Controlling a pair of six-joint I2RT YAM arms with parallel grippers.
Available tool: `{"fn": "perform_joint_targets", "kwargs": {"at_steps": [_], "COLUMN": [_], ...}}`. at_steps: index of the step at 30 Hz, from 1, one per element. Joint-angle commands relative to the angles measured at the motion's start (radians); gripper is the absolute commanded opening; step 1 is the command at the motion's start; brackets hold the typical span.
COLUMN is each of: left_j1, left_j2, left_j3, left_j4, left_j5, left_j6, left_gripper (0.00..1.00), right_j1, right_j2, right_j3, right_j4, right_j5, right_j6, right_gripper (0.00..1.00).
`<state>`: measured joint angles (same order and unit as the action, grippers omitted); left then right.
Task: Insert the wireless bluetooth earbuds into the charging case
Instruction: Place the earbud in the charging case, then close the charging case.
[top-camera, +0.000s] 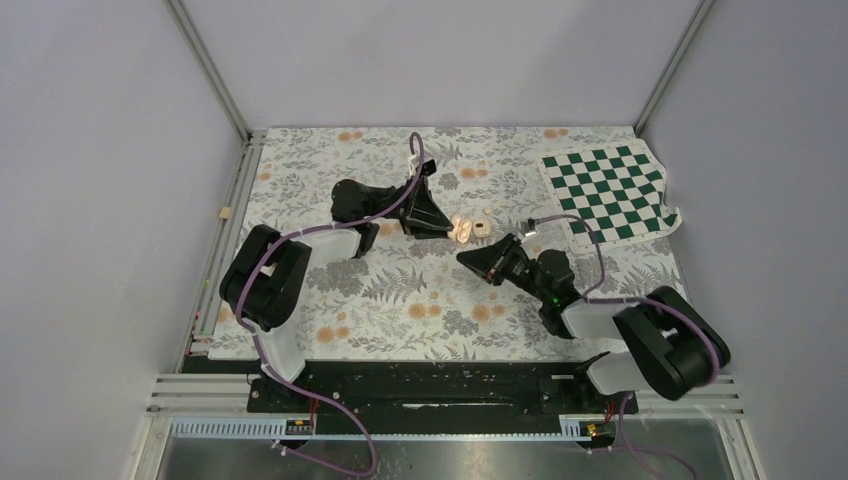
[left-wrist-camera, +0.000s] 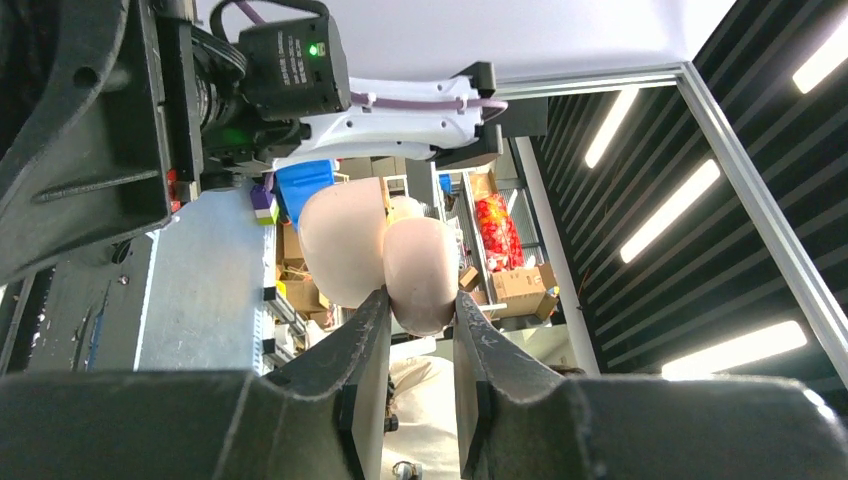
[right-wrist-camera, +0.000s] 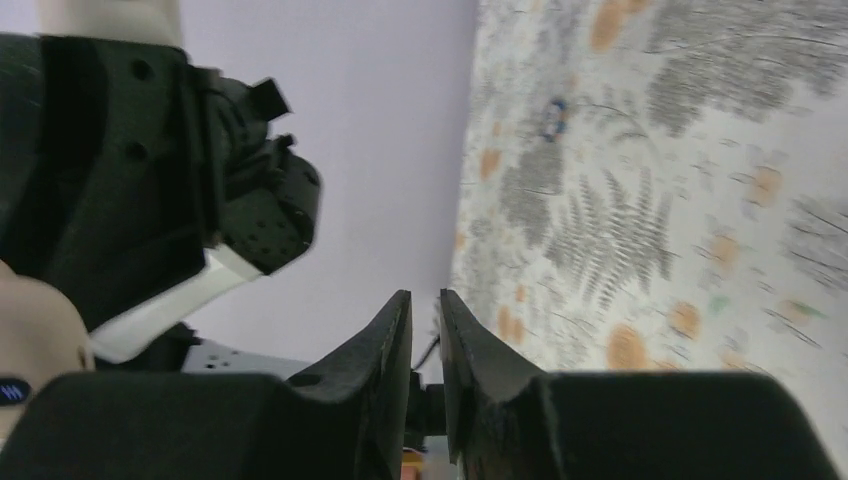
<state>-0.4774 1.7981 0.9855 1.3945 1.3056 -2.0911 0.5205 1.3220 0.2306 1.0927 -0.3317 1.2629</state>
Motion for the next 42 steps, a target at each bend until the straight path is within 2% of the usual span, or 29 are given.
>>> {"fn": "perform_joint_targets", "kwargs": {"at_steps": [1, 6, 17, 26, 28, 32, 36, 39, 42], "left_j1": [-0.022, -0.024, -0.021, -0.013, -0.012, 0.000, 0.055, 0.103, 0.153], "left_j2": [-0.040, -0.027, -0.008, -0.004, -0.006, -0.022, -0.042, -0.059, -0.054], "left_j3": [0.028, 0.012, 0.024, -0.002, -0.009, -0.019, -0.054, -0.094, -0.139], "left_j4": [0.074, 0.073, 0.075, 0.075, 0.075, 0.073, 0.073, 0.074, 0.071], "left_j5": [-0.029, -0.022, -0.005, -0.001, 0.001, 0.011, 0.021, 0.020, 0.000], "left_j6": [0.005, 0.009, -0.003, 0.001, 0.003, 0.011, 0.022, 0.044, 0.085], "left_gripper": [0.00, 0.00, 0.00, 0.00, 0.00, 0.00, 0.00, 0.00, 0.00], "right_j1": [0.000, 0.001, 0.001, 0.002, 0.000, -0.007, -0.015, -0.017, -0.017], "right_j2": [0.098, 0.015, -0.083, -0.171, -0.206, -0.336, -0.494, -0.619, -0.714], "right_j3": [0.101, 0.103, 0.081, 0.067, 0.050, 0.004, 0.022, 0.054, 0.107], "right_j4": [0.401, 0.369, 0.390, 0.291, 0.233, 0.060, -0.249, -0.514, -0.760], "right_j5": [-0.140, -0.119, -0.142, -0.153, -0.133, -0.088, -0.068, -0.024, 0.038], "right_j6": [0.152, 0.089, 0.078, 0.049, 0.025, -0.048, -0.162, -0.264, -0.374], "right_gripper": [0.23, 0.25, 0.24, 0.25, 0.34, 0.59, 0.78, 0.86, 0.88]}}
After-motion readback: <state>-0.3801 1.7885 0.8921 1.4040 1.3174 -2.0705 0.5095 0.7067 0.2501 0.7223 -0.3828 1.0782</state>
